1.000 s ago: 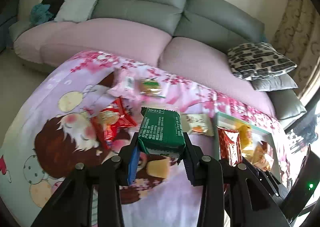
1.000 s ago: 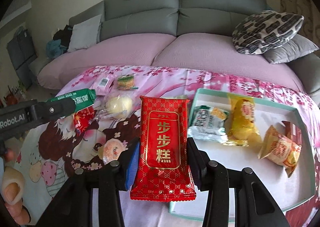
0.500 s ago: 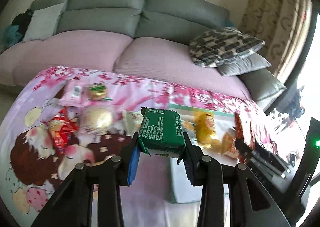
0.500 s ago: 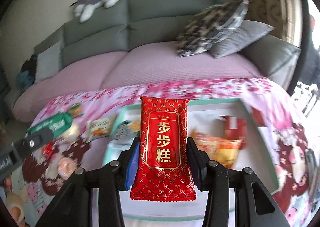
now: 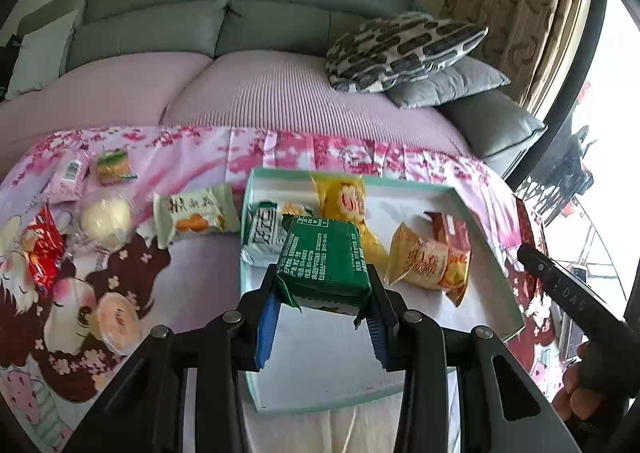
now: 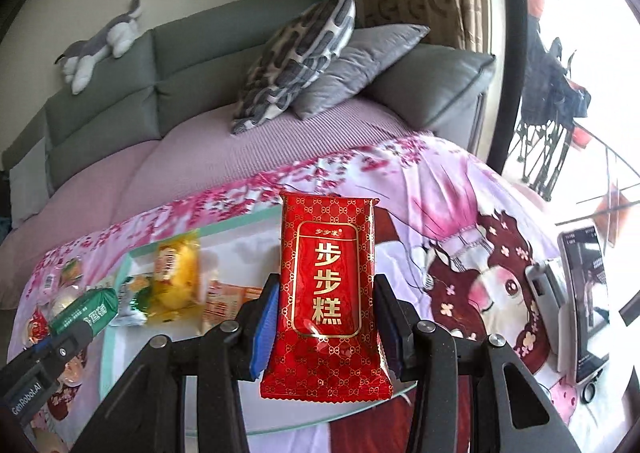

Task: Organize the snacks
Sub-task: 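Carry both packs into the white tray and open both tools to release, then move both open tools back toward the remaining snack pile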

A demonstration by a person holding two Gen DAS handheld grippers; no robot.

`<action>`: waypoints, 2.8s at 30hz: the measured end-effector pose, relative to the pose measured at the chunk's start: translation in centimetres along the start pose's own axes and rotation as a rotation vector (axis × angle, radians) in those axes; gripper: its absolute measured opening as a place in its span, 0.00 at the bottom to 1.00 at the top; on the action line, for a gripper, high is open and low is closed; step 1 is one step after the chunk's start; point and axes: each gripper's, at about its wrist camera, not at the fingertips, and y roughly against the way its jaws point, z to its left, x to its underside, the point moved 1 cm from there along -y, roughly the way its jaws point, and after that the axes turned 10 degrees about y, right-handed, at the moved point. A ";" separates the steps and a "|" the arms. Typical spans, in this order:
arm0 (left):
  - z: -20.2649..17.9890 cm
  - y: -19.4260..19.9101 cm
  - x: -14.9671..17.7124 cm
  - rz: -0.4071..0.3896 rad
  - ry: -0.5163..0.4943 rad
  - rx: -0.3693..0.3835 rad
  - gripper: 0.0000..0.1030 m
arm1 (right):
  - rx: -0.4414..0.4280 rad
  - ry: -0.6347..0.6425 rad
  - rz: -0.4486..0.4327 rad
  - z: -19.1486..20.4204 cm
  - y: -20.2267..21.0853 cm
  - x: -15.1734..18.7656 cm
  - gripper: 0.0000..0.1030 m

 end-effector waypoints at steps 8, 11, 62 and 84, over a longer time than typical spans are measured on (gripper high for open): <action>0.4 -2.5 1.0 0.012 -0.005 -0.035 0.39 | -0.027 -0.018 0.071 -0.4 -3.2 1.4 0.46; 0.5 -3.1 1.2 0.023 -0.009 -0.049 0.39 | -0.038 -0.011 0.094 -0.2 -4.0 1.9 0.46; 8.6 0.9 -2.0 -0.024 0.196 -0.245 0.78 | -0.118 0.109 0.098 5.9 -3.0 0.7 0.75; 20.4 5.2 -2.7 -0.116 0.408 -0.494 0.92 | -0.312 0.211 0.090 17.1 -3.2 2.4 1.00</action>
